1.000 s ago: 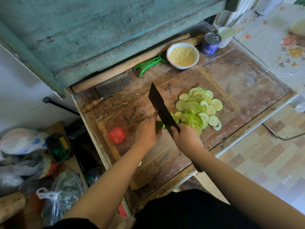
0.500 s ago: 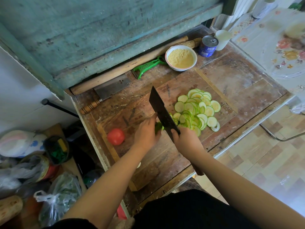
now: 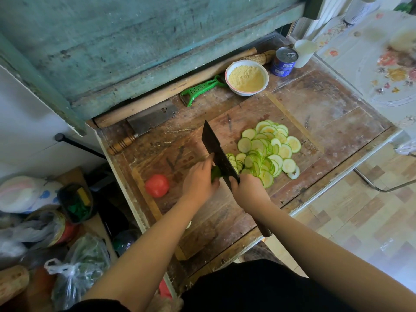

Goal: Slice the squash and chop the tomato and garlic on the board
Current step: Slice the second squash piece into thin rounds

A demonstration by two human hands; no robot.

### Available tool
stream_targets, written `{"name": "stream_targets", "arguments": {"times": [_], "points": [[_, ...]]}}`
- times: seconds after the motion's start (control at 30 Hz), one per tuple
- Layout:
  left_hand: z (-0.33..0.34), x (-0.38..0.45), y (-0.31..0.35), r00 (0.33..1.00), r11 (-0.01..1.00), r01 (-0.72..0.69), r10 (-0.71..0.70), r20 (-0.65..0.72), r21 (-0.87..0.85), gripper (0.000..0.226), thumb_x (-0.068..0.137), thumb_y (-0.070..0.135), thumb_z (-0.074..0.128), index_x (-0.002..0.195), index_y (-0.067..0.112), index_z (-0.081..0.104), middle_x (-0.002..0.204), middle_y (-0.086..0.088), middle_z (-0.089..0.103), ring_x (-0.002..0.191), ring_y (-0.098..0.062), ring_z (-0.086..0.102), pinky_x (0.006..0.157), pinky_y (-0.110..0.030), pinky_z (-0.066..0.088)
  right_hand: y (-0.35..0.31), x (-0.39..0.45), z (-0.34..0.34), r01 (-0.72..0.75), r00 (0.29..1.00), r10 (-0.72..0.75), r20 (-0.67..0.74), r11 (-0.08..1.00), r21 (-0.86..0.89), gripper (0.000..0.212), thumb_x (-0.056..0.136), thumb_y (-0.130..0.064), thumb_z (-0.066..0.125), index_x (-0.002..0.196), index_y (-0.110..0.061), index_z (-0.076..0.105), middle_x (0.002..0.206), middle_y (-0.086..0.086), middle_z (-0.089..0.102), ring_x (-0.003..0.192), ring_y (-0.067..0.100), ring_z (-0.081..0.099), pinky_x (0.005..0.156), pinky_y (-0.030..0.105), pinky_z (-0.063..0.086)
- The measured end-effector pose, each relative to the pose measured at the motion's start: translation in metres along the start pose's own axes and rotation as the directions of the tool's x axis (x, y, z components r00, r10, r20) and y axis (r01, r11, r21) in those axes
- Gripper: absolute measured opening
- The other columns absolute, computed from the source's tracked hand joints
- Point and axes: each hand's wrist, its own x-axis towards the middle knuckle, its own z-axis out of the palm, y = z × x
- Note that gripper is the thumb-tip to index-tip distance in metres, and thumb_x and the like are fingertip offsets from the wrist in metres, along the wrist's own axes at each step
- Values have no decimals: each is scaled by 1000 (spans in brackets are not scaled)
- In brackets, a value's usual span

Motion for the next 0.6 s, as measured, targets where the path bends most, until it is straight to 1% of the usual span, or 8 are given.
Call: {"name": "stream_targets", "arguments": {"times": [0.1, 0.17, 0.23, 0.33, 0.4, 0.47, 0.53, 0.6], "points": [[0, -2, -1, 1000, 1000, 4, -4, -5, -8, 73, 83, 25, 64, 146, 14, 28, 126, -10, 55, 118, -27, 50, 93, -39, 46, -5, 6, 5, -15, 1000, 15, 10, 1000, -17, 31, 100, -33, 38, 84, -10, 53, 70, 2, 51, 64, 22, 50, 53, 28, 34], [-3, -1, 0, 1000, 1000, -12, 12, 6, -3, 74, 83, 25, 64, 146, 13, 26, 129, -10, 52, 121, -26, 47, 97, -39, 44, -7, 10, 5, -17, 1000, 17, 5, 1000, 5, 29, 100, -33, 38, 83, -12, 50, 66, -1, 49, 65, 22, 50, 54, 29, 34], [-5, 0, 2, 999, 1000, -22, 22, 31, 7, 78, 84, 24, 63, 148, 13, 22, 131, -9, 49, 122, -26, 45, 99, -38, 42, -6, 9, 2, -7, 1000, 7, -8, 999, 33, 30, 100, -33, 39, 82, -13, 52, 64, -2, 48, 64, 22, 51, 53, 28, 35], [-8, 0, 4, 999, 1000, -9, 10, 42, -13, 82, 83, 21, 64, 150, 13, 17, 126, -10, 52, 117, -27, 48, 95, -39, 44, -3, 2, -2, 40, 998, -37, -50, 998, 55, 31, 99, -33, 40, 81, -12, 54, 66, 1, 53, 63, 24, 53, 55, 28, 37], [-7, 0, 3, 1000, 999, 8, -8, 14, -43, 83, 82, 22, 65, 150, 15, 19, 119, -9, 57, 110, -27, 53, 92, -41, 46, -1, -4, -5, 60, 996, -55, -74, 996, 59, 34, 99, -32, 41, 71, -15, 47, 64, 2, 52, 60, 23, 51, 52, 28, 35], [-6, -2, 2, 999, 999, 28, -29, -26, -23, 80, 83, 27, 65, 150, 18, 21, 113, -5, 62, 103, -25, 57, 88, -41, 48, -1, -8, -8, 75, 995, -71, -70, 996, 52, 37, 99, -32, 41, 65, -20, 41, 60, -1, 49, 57, 21, 49, 48, 28, 32], [-5, -4, 1, 999, 999, 29, -28, -46, 15, 80, 83, 30, 65, 149, 19, 22, 111, -2, 63, 101, -24, 58, 88, -39, 47, -1, -11, -9, 80, 995, -77, -66, 996, 35, 33, 100, -32, 41, 70, -17, 44, 60, -3, 48, 57, 20, 49, 48, 28, 32], [-4, -4, 1, 999, 1000, 20, -19, -50, 22, 80, 83, 30, 66, 149, 20, 22, 114, -1, 64, 104, -23, 58, 90, -38, 44, -2, -12, -9, 71, 996, -69, -63, 997, 39, 29, 100, -32, 41, 77, -15, 47, 60, -3, 47, 54, 17, 48, 46, 28, 32]]}}
